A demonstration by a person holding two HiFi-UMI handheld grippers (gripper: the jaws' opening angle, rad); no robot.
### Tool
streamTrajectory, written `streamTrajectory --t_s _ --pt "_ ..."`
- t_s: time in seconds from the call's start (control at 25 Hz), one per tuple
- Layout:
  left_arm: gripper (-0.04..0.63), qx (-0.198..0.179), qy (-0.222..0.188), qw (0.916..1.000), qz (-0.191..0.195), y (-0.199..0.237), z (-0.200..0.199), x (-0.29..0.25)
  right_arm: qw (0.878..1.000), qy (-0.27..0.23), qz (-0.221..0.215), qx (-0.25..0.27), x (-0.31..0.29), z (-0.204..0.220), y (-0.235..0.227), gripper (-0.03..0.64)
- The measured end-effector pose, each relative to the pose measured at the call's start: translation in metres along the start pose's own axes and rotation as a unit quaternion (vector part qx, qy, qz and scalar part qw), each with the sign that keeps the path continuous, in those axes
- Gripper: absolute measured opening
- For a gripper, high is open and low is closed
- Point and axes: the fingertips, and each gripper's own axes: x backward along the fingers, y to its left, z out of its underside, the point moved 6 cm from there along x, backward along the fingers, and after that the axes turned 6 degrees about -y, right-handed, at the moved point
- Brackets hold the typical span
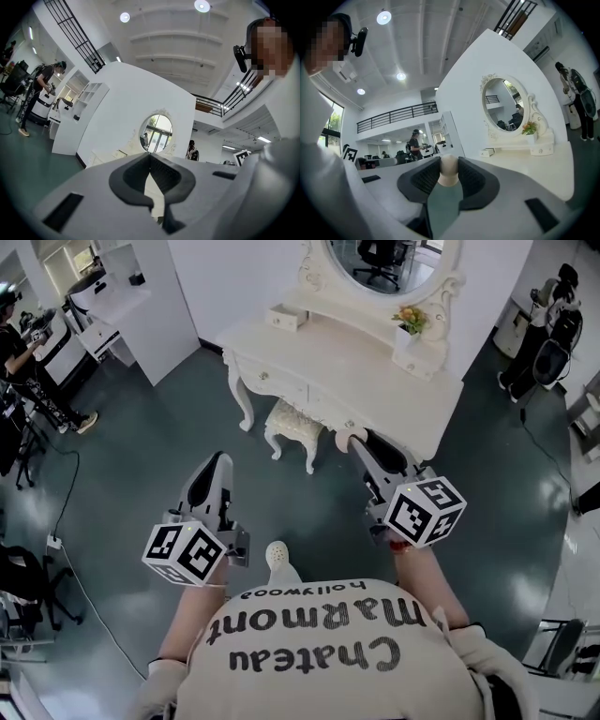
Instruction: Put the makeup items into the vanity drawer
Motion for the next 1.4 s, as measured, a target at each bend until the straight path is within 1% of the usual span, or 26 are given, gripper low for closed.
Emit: streamTrajectory --t_s 0.28,0.52,0.84,1.2,1.4 --pt "0.009 0.008 0.014 0.9999 0.006 0.038 0.000 -0.048 1.000 0.003 0.014 -0.012 -0.049 0.005 -0.021 0.138" --pt "0.009 0.012 0.019 0.9997 0.010 0.075 -0.009 -0.093 1.000 0.008 0.019 -0.017 -0.103 0.006 -0.035 0.140" --pt "0.009 0.012 0.029 0.9995 0.003 0.130 -0.022 -0.146 0.999 0.007 0.024 -0.029 -0.177 0.006 -0.057 0.140" --pt "0.009 0.011 0.029 0.9995 0.012 0.175 -0.038 -0.187 0.999 0.000 0.032 -0.033 -0.235 0.005 -0.065 0.140" --pt "0.009 0.014 0.024 0.9995 0.016 0.197 -0.046 -0.199 0.999 -0.004 0.034 -0.031 -0.258 0.006 -0.063 0.140"
